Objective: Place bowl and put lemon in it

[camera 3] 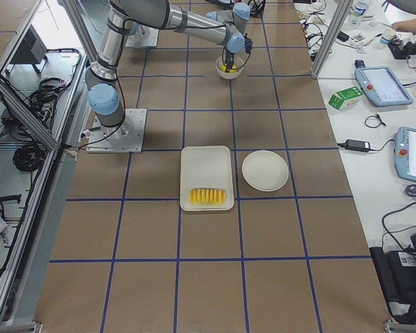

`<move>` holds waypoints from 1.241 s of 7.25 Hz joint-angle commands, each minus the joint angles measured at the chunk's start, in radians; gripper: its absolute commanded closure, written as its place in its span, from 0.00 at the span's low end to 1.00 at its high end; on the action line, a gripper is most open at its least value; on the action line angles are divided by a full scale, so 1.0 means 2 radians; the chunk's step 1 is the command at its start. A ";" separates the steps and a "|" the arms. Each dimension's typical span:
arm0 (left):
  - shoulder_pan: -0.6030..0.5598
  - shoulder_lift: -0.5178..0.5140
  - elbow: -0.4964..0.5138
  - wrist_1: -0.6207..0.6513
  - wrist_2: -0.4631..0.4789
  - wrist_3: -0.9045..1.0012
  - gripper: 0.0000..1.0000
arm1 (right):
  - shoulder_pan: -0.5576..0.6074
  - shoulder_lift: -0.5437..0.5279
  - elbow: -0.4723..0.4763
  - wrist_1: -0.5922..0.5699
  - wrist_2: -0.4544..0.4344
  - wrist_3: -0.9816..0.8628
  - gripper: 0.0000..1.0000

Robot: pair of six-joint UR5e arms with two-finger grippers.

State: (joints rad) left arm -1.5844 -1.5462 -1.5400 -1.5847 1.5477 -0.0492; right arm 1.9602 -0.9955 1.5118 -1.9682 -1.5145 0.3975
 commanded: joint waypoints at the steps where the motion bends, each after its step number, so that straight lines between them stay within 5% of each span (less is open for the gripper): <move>1: 0.001 0.000 -0.001 0.000 0.000 0.000 0.00 | -0.001 -0.008 -0.006 -0.011 -0.004 0.001 0.00; 4: 0.001 0.000 0.000 0.000 0.000 0.000 0.00 | -0.028 -0.072 -0.013 0.048 -0.005 0.001 0.00; 9: 0.001 0.000 -0.002 0.003 0.001 0.001 0.00 | -0.206 -0.211 -0.004 0.144 -0.007 -0.026 0.00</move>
State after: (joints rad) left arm -1.5816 -1.5462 -1.5419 -1.5785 1.5492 -0.0476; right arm 1.6243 -1.3673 1.4995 -1.7225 -1.5285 0.3566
